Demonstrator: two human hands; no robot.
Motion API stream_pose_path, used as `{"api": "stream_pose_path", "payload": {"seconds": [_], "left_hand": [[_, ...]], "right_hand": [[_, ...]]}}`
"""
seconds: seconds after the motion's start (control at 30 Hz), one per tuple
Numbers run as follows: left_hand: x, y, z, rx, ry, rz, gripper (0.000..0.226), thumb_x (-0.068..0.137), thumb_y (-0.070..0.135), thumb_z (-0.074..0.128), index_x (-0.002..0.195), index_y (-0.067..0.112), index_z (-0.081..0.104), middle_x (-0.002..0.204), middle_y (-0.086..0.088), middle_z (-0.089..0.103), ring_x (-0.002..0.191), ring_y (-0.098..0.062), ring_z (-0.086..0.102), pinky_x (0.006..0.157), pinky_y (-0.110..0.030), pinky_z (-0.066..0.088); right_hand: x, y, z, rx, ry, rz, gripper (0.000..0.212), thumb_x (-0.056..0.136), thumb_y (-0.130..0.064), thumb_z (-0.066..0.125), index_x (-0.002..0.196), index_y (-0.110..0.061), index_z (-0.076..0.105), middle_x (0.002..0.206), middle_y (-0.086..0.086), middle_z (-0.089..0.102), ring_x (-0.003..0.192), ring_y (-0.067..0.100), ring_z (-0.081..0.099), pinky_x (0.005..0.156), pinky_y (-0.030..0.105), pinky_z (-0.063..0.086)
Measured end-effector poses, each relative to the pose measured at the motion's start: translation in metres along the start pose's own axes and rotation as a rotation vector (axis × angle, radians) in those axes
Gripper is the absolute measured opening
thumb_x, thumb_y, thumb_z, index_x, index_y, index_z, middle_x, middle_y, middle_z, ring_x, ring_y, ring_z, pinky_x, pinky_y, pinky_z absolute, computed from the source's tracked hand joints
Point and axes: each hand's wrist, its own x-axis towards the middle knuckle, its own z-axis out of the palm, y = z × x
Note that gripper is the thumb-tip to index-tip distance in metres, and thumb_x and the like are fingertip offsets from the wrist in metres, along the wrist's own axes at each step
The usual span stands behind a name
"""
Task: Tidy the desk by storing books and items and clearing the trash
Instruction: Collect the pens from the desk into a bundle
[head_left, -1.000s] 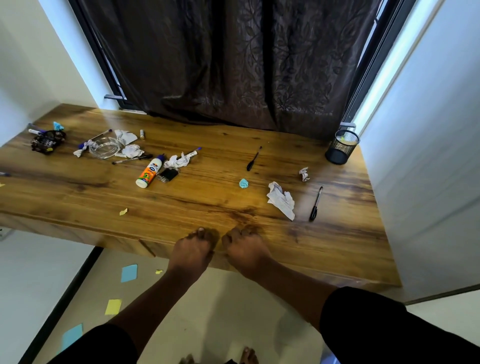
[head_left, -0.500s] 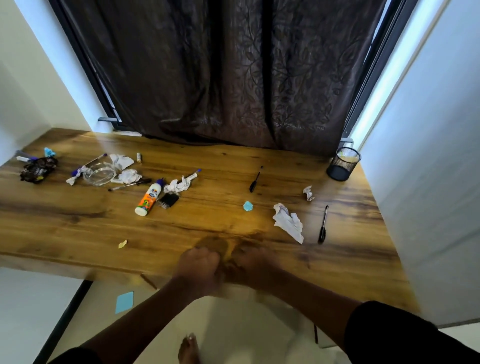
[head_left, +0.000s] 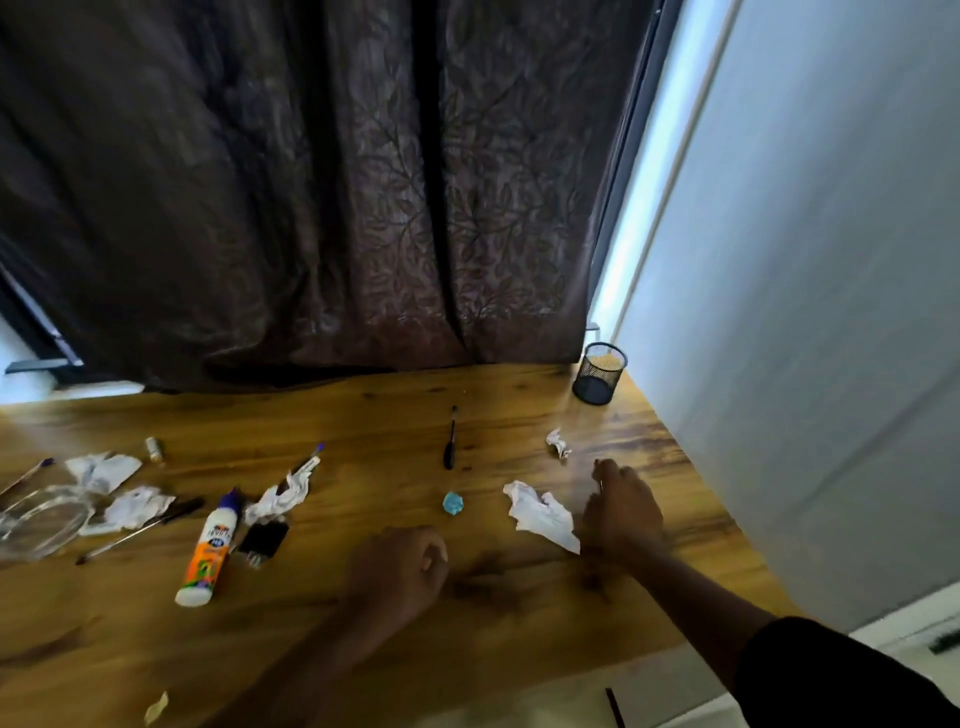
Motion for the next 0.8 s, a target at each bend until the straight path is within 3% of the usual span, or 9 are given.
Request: {"api": "stream_pose_path", "payload": {"seconds": [0.17, 0.3, 0.4, 0.5, 0.6, 0.73, 0.8], "left_hand": [[0.019, -0.007, -0.005, -0.115, -0.025, 0.021, 0.024, 0.088, 0.054, 0.053, 0.097, 0.039, 0.07, 0.087, 0.022, 0.07, 0.082, 0.001, 0.064, 0.073, -0.028, 0.058], [0.026, -0.012, -0.01, -0.267, -0.064, 0.015, 0.016, 0.09, 0.048, 0.06, 0.093, 0.039, 0.073, 0.086, 0.026, 0.07, 0.081, 0.003, 0.065, 0.07, -0.02, 0.053], [0.033, -0.014, -0.012, -0.615, -0.189, -0.065, 0.013, 0.094, 0.035, 0.064, 0.097, 0.03, 0.075, 0.081, 0.013, 0.076, 0.073, -0.006, 0.072, 0.069, -0.033, 0.062], [0.037, -0.008, -0.021, -1.003, -0.355, -0.255, 0.031, 0.097, 0.037, 0.061, 0.109, 0.011, 0.071, 0.084, -0.01, 0.078, 0.073, -0.025, 0.074, 0.067, -0.039, 0.06], [0.041, -0.012, -0.031, -1.309, -0.613, -0.418, 0.057, 0.107, 0.052, 0.036, 0.121, 0.004, 0.064, 0.106, -0.022, 0.076, 0.098, -0.039, 0.073, 0.081, -0.045, 0.062], [0.045, -0.027, -0.029, -1.658, -0.778, -0.522, 0.078, 0.103, 0.065, 0.025, 0.136, 0.001, 0.055, 0.127, -0.028, 0.066, 0.115, -0.043, 0.065, 0.096, -0.05, 0.054], [0.045, -0.032, -0.029, -1.724, -0.777, -0.549, 0.076, 0.103, 0.064, 0.03, 0.139, 0.0, 0.053, 0.13, -0.028, 0.065, 0.112, -0.041, 0.066, 0.094, -0.05, 0.057]], "right_hand": [[0.005, 0.025, 0.018, 0.009, -0.173, 0.248, 0.043, 0.082, -0.052, 0.067, 0.108, -0.022, 0.05, 0.102, 0.002, 0.064, 0.092, 0.025, 0.066, 0.075, 0.036, 0.055], [0.009, 0.038, 0.029, 0.16, -0.158, 0.363, 0.029, 0.075, -0.044, 0.065, 0.09, -0.02, 0.069, 0.077, -0.002, 0.072, 0.069, 0.018, 0.07, 0.07, 0.039, 0.062], [0.001, 0.025, 0.013, 0.282, -0.054, 0.383, 0.021, 0.083, -0.041, 0.065, 0.087, -0.02, 0.069, 0.077, -0.005, 0.072, 0.068, 0.016, 0.069, 0.069, 0.037, 0.06], [-0.006, -0.007, -0.01, 0.347, 0.029, 0.241, 0.003, 0.096, -0.033, 0.065, 0.094, -0.031, 0.063, 0.091, -0.008, 0.069, 0.078, 0.01, 0.065, 0.066, 0.029, 0.051], [-0.013, -0.048, -0.02, 0.362, 0.026, 0.008, 0.013, 0.091, -0.022, 0.066, 0.091, -0.034, 0.065, 0.091, -0.01, 0.071, 0.081, 0.014, 0.069, 0.059, 0.023, 0.049], [-0.028, -0.097, -0.014, 0.307, -0.06, -0.422, 0.022, 0.085, -0.036, 0.054, 0.102, -0.031, 0.068, 0.102, -0.008, 0.068, 0.091, 0.017, 0.067, 0.075, 0.031, 0.055], [-0.036, -0.121, -0.009, 0.251, -0.134, -0.611, 0.025, 0.089, -0.029, 0.051, 0.107, -0.026, 0.068, 0.109, -0.003, 0.067, 0.097, 0.019, 0.066, 0.079, 0.031, 0.054]]}}
